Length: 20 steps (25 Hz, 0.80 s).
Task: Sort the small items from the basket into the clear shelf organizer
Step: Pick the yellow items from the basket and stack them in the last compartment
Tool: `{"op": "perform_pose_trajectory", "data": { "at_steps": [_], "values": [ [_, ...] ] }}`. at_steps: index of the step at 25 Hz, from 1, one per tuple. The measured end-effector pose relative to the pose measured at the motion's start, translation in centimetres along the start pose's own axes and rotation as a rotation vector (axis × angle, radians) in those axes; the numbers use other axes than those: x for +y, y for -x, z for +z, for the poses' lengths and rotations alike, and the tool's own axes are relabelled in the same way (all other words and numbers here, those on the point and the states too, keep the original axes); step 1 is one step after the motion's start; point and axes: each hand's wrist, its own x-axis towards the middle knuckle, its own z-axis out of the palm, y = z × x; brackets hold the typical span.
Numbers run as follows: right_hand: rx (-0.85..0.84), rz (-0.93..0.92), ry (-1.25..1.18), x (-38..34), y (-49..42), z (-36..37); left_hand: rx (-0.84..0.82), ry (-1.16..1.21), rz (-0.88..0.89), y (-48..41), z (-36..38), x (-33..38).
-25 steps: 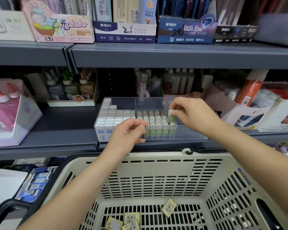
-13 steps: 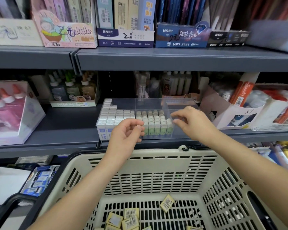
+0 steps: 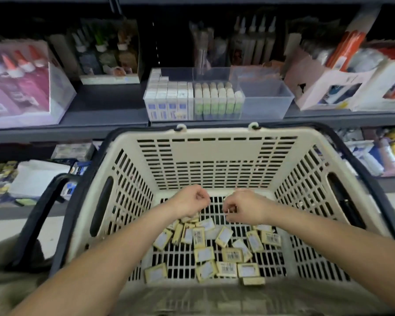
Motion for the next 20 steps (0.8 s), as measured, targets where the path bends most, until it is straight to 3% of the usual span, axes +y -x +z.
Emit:
{"op": "perform_pose_trajectory", "data": {
  "at_steps": [4, 11, 13, 16, 18, 20],
  "values": [
    [-0.137, -0.034, 0.089, 0.9, -1.0, 4.7, -0.062, -0.024, -0.036, -0.3, 0.8, -0.9],
    [-0.061, -0.009, 0.085, 1.7, -1.5, 7.0, -0.092, -0.017, -0.082, -1.7, 0.8, -2.0],
    [-0.061, -0.004, 0.002, 1.7, -1.9, 6.2, -0.135, -0.210, -0.074, -1.5, 1.1, -2.8],
    [-0.005, 0.002, -0.188, 1.2, -2.3, 4.7, -0.162, -0.687, -0.007, -1.3, 2.1, -4.0],
    [-0.001, 0.012, -0.305, 1.0, -2.3, 3.8, -0.158, -0.752, 0.022, -1.2, 2.4, -4.2],
    [-0.005, 0.030, -0.407, 0.9, -2.2, 3.2, -0.184, -0.641, -0.011, -1.4, 2.1, -4.1]
  ]
}}
